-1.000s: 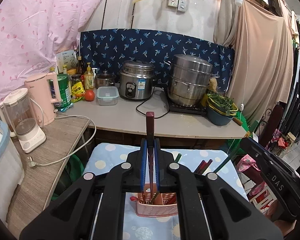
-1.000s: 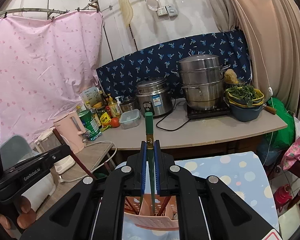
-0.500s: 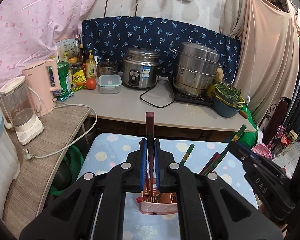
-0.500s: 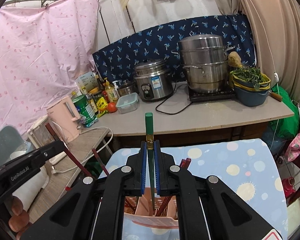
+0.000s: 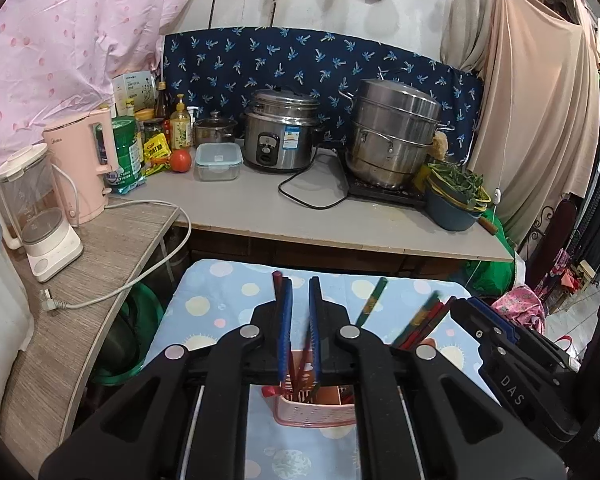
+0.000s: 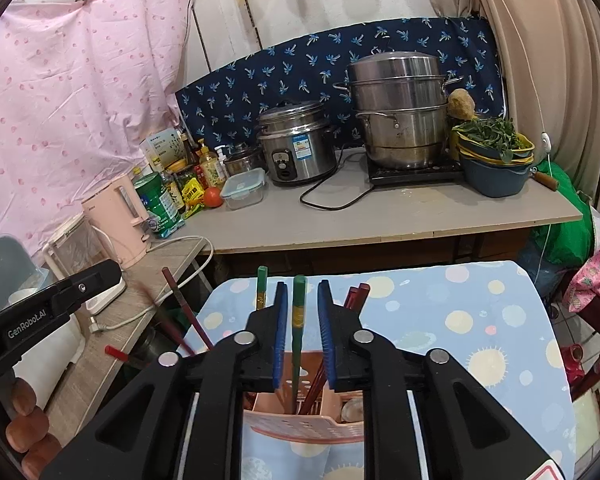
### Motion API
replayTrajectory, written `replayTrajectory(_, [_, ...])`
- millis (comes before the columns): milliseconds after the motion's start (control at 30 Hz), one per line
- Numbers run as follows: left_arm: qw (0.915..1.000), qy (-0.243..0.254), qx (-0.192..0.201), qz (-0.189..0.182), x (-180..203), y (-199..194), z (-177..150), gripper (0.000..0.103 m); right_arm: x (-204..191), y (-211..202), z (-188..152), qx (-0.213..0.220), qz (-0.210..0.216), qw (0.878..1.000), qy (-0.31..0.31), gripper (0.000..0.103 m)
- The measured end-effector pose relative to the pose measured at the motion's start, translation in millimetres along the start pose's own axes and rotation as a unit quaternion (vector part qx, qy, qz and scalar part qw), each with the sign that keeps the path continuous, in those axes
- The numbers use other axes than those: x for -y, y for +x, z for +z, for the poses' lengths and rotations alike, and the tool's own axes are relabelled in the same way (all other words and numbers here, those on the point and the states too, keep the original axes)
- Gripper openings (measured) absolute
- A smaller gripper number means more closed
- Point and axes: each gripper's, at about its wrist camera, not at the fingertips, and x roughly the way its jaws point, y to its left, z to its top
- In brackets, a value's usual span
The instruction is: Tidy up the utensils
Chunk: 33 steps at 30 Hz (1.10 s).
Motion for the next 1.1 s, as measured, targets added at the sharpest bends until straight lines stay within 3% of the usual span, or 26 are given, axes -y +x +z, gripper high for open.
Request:
replayTrajectory(67, [1.0,-0.003,0.002,0.001,0,-3,-2,0.023,1,-4,0,0.001,-0.002,1.0,0.0,0.021])
replayTrajectory(133, [0.9999,-0.004,0.007,0.007,0,-7,-4,0.029,1,-10,-2,0.003,-0.002,1.0,0.0,0.024])
replayTrajectory(500, [0.9999,0.003,0.007,0.012,2,-28,-27,0.033,10,-41,-32,-0.008,-0.013,1.0,0.004,0.036])
replayTrajectory(800, [0.9996,0.012,-0.01,0.025,2,-39,-59,0.033,17,-53,-68,-0.038,-0.021,0.999,0.011,0.036])
replayTrajectory(967, [0.9991,0.018,-0.019,0.034,1,-46,-79,0.045,15,-60,-89,-0.051,-0.022,0.998,0.01,0.038])
replayTrajectory(1100, [0.9986,0.023,-0.028,0.038,3,-51,-95,0.047,10,-65,-103,-0.059,-0.025,0.998,0.0,0.04])
